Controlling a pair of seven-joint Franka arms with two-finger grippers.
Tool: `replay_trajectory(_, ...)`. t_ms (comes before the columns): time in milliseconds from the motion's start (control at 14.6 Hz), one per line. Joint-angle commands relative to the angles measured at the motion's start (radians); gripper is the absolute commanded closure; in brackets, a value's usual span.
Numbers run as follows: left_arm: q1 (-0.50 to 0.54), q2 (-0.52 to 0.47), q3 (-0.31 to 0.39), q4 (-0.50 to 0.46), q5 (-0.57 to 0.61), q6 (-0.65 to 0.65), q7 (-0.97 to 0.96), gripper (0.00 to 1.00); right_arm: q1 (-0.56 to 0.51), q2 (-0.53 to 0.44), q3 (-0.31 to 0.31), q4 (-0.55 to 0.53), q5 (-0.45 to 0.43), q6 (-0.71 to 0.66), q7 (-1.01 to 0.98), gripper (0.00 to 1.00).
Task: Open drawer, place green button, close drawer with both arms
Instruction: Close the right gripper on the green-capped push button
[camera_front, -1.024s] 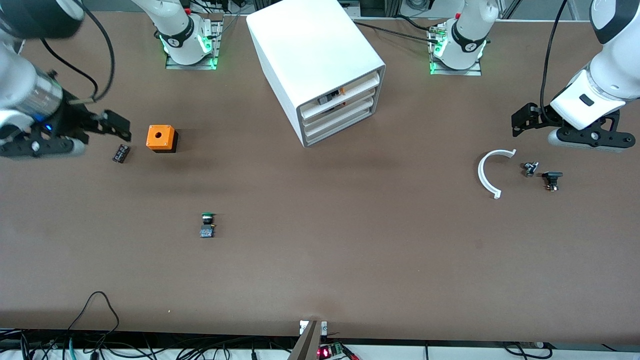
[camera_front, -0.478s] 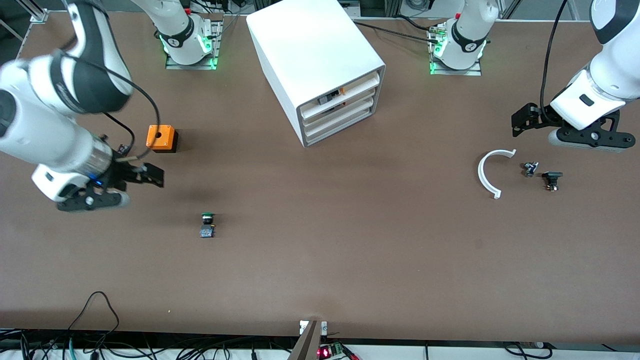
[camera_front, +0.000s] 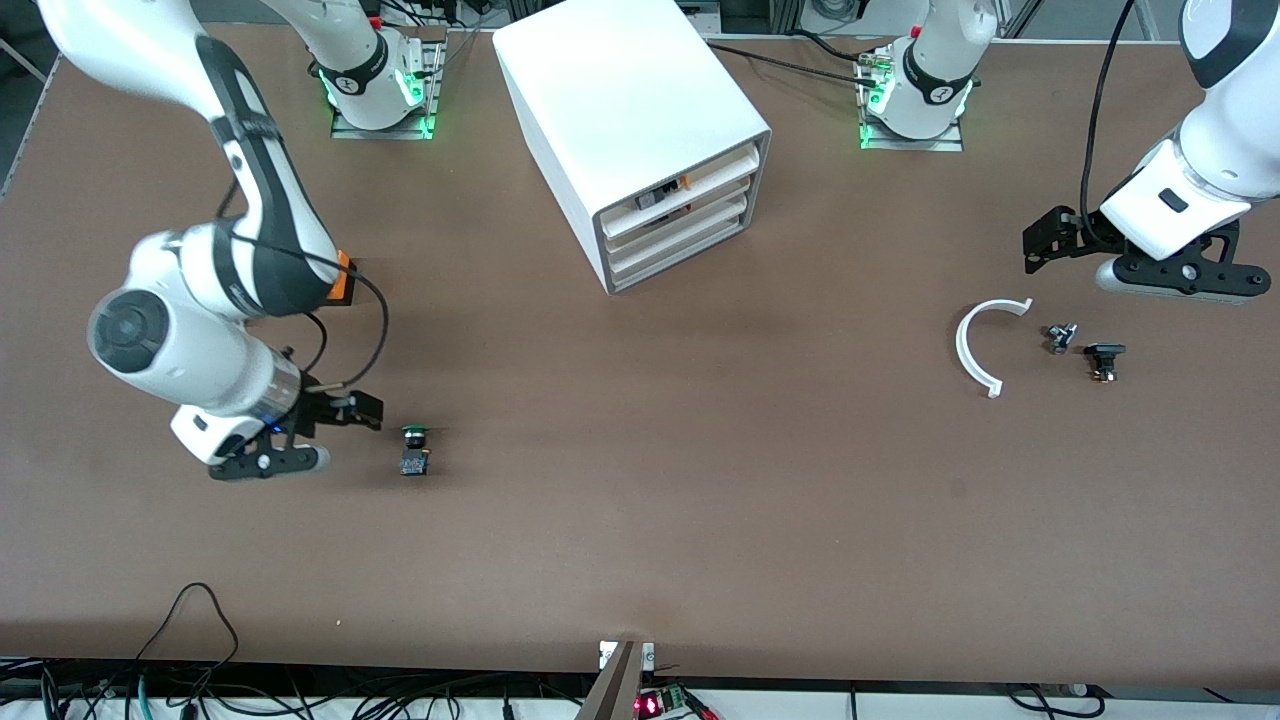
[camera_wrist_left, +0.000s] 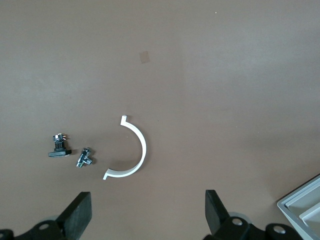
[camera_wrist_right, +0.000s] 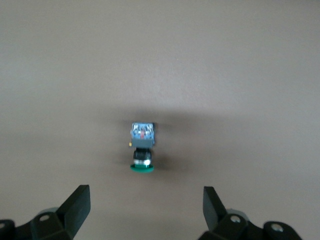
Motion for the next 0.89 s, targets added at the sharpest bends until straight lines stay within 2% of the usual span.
replay_trajectory(0,0.000,0.014,-0.001,0.030,0.001,-0.009,0.007,0.00,0.017,0.067,-0.002,0.013,0.013,0.091,-0.019,0.00)
replay_trajectory(273,-0.008,0.015,-0.003,0.024,-0.020,-0.031,0.012,0.00,0.034,0.154,-0.002,0.013,0.004,0.230,-0.019,0.00)
replay_trajectory(478,-0.005,0.051,-0.003,0.026,-0.176,-0.182,0.024,0.00,0.036,0.203,-0.003,0.013,0.003,0.287,-0.020,0.00)
replay_trajectory(683,-0.023,0.098,-0.012,0.014,-0.285,-0.210,0.041,0.00,0.037,0.245,-0.003,0.013,0.001,0.327,-0.020,0.00)
replay_trajectory(819,-0.023,0.167,-0.013,-0.003,-0.427,-0.206,0.154,0.00,0.037,0.268,-0.003,0.013,0.000,0.350,-0.022,0.00)
